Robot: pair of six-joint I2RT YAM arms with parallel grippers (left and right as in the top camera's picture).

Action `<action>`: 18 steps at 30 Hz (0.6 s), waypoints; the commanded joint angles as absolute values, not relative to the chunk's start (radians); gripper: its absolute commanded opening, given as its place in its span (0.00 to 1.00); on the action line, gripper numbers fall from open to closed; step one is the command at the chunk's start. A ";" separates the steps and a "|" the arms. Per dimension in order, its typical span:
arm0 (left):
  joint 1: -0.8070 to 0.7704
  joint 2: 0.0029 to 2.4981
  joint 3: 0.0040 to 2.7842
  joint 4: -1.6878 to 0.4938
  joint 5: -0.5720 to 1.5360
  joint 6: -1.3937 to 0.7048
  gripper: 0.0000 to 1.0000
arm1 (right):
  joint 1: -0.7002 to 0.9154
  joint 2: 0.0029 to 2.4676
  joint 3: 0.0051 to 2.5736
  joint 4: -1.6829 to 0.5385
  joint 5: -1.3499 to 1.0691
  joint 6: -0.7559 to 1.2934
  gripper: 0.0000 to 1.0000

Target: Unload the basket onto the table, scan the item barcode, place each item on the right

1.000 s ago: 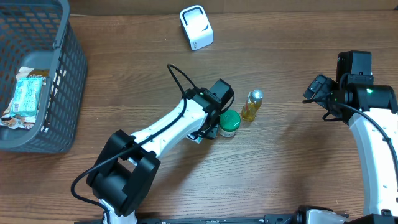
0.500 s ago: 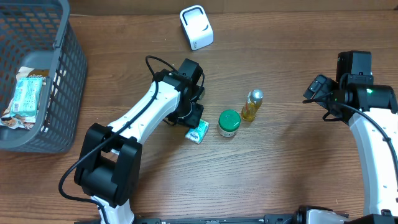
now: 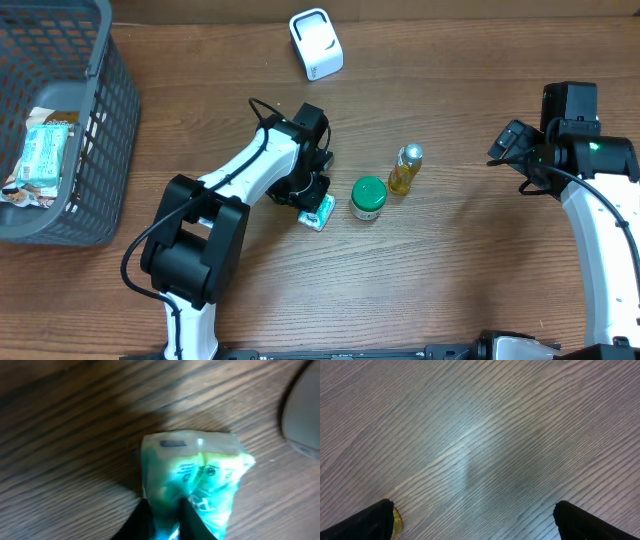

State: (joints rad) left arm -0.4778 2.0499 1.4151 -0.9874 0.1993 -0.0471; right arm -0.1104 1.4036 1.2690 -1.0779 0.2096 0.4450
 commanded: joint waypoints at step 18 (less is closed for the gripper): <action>-0.675 1.949 1.470 -1.120 -0.516 -0.505 0.04 | -0.112 1.405 1.280 -1.076 0.216 0.453 1.00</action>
State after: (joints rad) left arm -0.5983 1.9743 1.4532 -1.0988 -0.2321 -0.3347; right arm -0.1104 1.4036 1.2690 -1.0782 0.2100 0.4450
